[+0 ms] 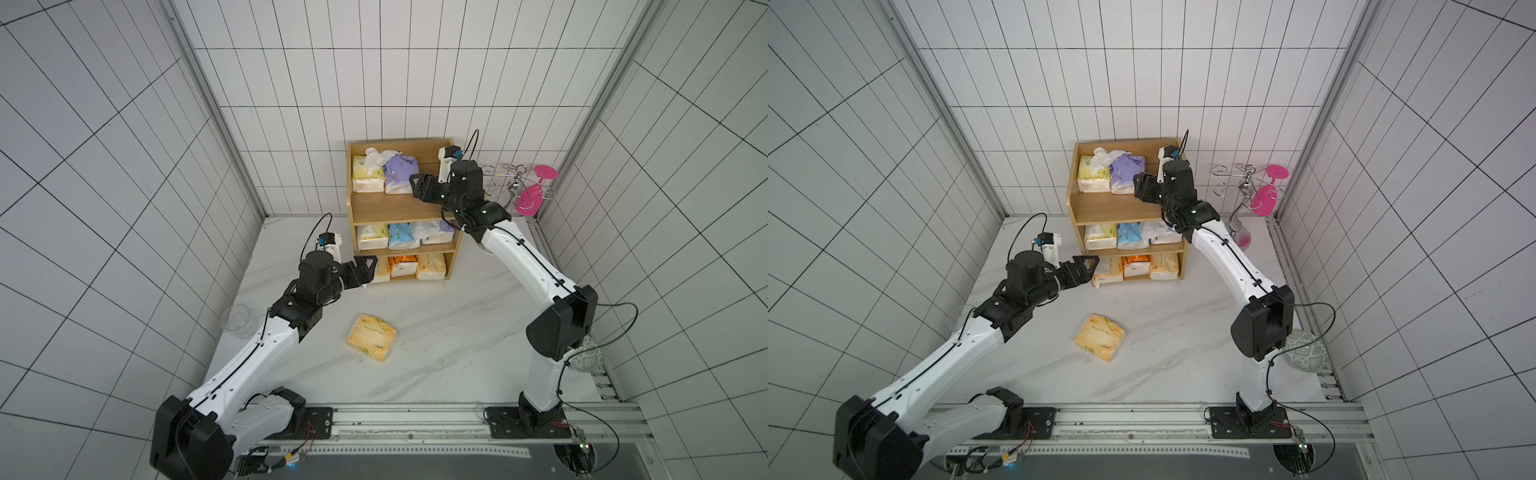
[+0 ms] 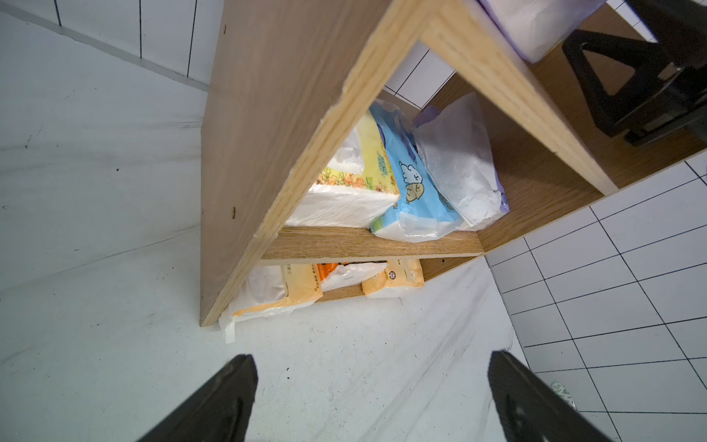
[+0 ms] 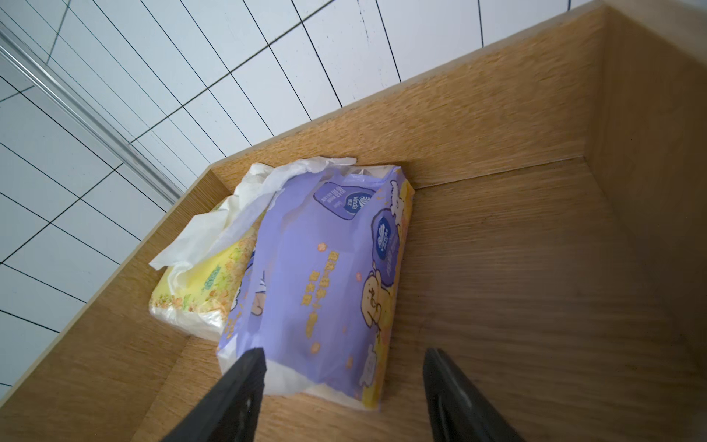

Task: Remove the tissue boxes from the shelf
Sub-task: Pick up a box of tissues from the shelf.

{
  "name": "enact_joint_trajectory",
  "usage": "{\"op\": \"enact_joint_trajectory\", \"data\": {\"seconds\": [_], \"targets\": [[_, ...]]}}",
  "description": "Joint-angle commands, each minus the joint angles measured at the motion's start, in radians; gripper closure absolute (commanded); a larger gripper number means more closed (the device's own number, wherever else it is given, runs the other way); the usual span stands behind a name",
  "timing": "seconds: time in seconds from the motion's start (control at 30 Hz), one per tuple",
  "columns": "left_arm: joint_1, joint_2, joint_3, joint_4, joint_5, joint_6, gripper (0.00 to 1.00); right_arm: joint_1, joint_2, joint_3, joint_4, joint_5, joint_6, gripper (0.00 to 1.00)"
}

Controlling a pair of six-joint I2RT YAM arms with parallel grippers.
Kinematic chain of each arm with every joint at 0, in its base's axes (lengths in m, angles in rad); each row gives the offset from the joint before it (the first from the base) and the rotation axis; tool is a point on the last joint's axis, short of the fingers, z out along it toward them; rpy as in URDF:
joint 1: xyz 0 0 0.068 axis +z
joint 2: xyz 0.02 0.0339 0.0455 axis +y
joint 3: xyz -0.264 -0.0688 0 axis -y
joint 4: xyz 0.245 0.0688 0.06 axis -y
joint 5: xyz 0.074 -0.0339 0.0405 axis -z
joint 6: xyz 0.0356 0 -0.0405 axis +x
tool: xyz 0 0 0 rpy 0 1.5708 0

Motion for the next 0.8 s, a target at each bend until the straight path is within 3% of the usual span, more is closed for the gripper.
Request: {"op": "enact_joint_trajectory", "data": {"seconds": [0.0,0.23,0.3,0.4,0.5,0.67,0.77], "targets": [[0.006,-0.009,-0.022,0.024,0.01,0.019,0.02,-0.006,0.035,0.06,0.027,-0.015,0.015,0.3],[0.006,-0.024,-0.045,0.023,0.011,0.02,0.02,0.0,0.067,0.071,0.058,-0.054,0.009,0.34],[0.005,-0.027,-0.045,0.019,0.011,0.02,0.02,0.002,0.059,0.068,0.057,-0.057,-0.002,0.45],[0.005,-0.035,-0.042,0.009,0.015,0.019,0.02,0.003,0.038,0.068,0.052,-0.069,-0.024,0.7],[0.005,-0.053,-0.036,-0.014,0.02,0.017,0.02,0.002,0.005,0.061,0.036,-0.077,-0.045,0.86],[0.003,-0.109,-0.035,-0.072,0.01,0.009,0.02,0.006,-0.099,-0.017,0.016,-0.081,-0.064,0.99],[0.005,-0.156,-0.043,-0.106,0.004,-0.004,0.02,0.009,-0.179,-0.098,0.003,-0.078,-0.074,1.0]]}}
